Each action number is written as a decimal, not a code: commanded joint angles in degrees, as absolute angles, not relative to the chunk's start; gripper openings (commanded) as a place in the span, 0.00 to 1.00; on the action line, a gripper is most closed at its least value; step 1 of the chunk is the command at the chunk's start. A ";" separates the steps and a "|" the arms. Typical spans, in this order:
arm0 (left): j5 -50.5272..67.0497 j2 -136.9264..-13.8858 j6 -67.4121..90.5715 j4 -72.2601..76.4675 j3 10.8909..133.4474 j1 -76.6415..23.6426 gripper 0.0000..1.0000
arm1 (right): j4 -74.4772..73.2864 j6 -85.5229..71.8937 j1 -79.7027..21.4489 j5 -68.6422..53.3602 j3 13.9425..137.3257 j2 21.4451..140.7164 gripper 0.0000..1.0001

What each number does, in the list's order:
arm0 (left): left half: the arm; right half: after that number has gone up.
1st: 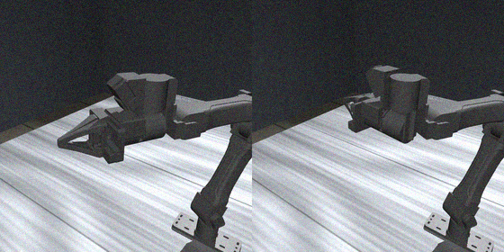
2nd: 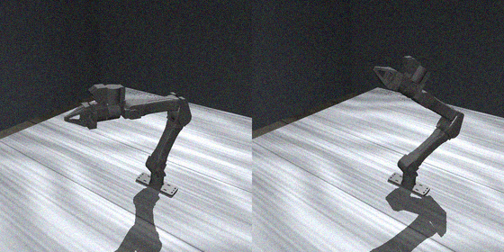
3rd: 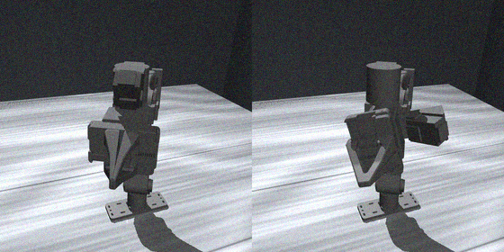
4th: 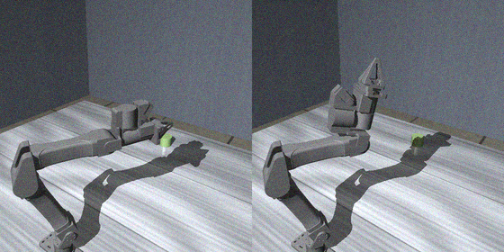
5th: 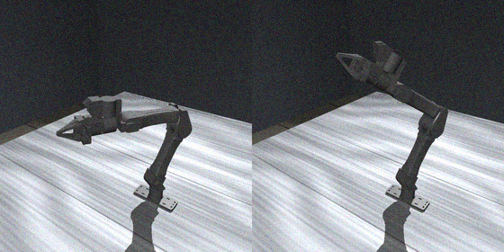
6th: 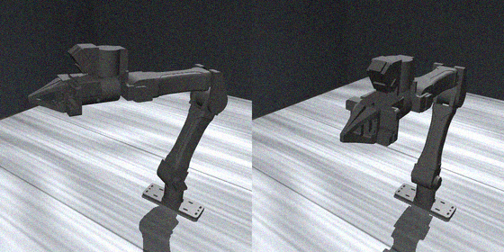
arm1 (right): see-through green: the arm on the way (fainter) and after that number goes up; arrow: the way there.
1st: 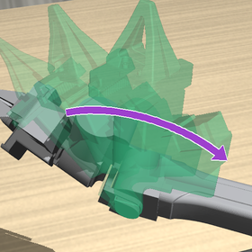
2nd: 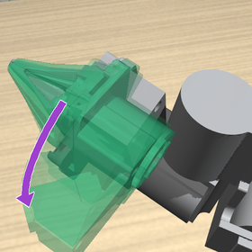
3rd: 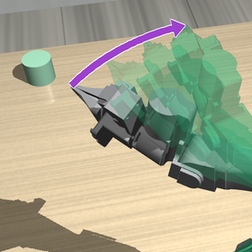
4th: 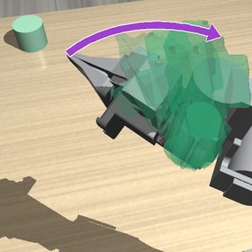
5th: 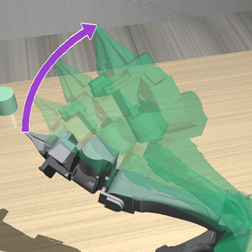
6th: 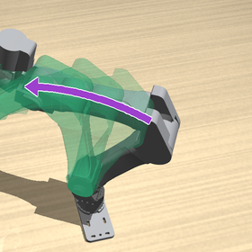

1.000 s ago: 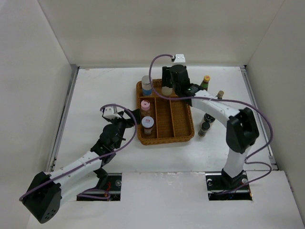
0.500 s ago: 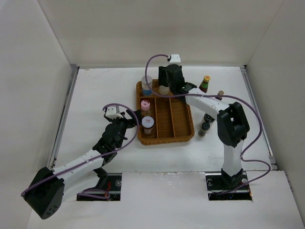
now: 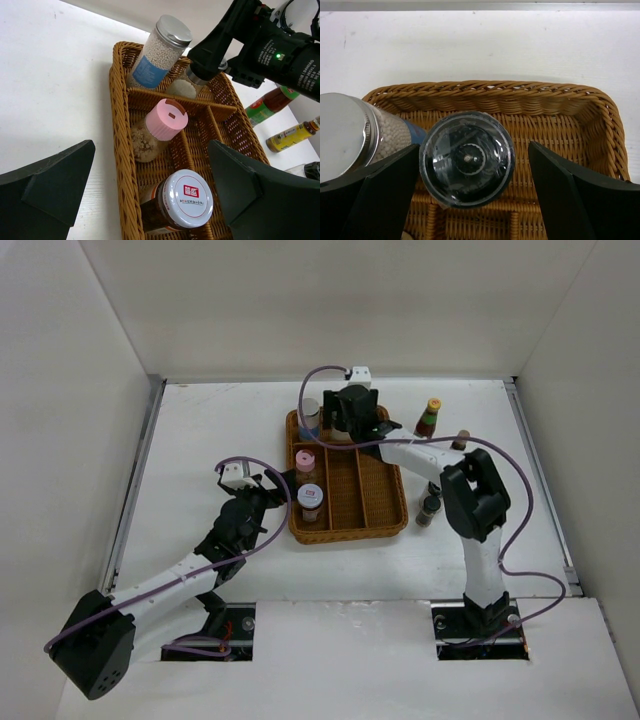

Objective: Organize the condiment bottles

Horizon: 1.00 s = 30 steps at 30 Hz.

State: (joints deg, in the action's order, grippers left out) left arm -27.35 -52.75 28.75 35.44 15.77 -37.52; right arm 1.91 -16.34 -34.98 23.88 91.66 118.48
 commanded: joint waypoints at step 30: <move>-26.46 -55.89 29.27 40.25 16.35 -37.40 0.99 | -4.39 -14.94 -16.48 27.42 75.85 94.21 0.82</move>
State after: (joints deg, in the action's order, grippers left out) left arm -27.09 -55.90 28.88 37.10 15.77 -37.52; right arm -5.63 -15.16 -17.06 29.15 74.08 93.65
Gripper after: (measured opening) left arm 0.992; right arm 0.840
